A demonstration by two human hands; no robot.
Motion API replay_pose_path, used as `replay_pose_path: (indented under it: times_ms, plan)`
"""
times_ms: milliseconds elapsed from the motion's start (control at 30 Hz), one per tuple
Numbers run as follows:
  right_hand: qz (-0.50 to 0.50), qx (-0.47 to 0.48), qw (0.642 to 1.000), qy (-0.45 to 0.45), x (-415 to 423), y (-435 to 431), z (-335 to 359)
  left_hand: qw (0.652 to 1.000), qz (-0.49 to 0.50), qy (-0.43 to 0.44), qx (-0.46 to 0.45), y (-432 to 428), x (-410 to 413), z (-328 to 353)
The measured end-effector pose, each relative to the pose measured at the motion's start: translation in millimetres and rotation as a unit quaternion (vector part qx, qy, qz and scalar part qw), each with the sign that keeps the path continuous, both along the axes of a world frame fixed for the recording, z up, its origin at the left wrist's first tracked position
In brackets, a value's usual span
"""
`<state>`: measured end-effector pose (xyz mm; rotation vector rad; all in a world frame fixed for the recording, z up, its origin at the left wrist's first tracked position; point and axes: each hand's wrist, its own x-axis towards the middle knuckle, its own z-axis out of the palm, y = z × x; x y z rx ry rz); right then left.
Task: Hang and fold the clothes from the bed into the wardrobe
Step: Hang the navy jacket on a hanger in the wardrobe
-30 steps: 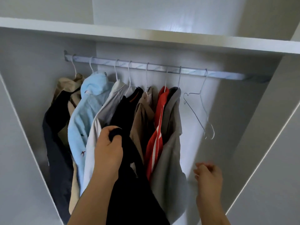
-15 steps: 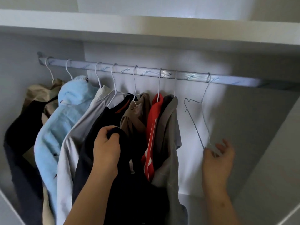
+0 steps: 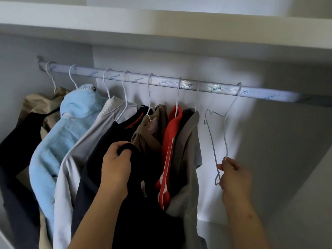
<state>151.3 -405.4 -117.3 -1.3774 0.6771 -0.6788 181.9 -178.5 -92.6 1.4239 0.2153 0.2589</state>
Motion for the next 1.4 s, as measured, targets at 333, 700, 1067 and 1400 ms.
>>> replay_pose_path:
  times_ms: [333,700,1067,1400]
  plan:
    - [0.023,0.018,0.999,-0.035,-17,12,-10,1.000,0.010,-0.007,-0.002,3,-12,0]
    - [0.003,-0.061,0.998,0.006,-91,49,-36,0.999,-0.052,-0.005,0.003,27,-49,-11]
    - [-0.089,-0.088,0.988,0.094,-178,145,-60,0.994,-0.104,0.030,0.010,114,-119,-23]
    - [-0.074,-0.032,0.994,-0.075,-211,189,-59,0.992,-0.112,0.052,0.000,156,-152,-28]
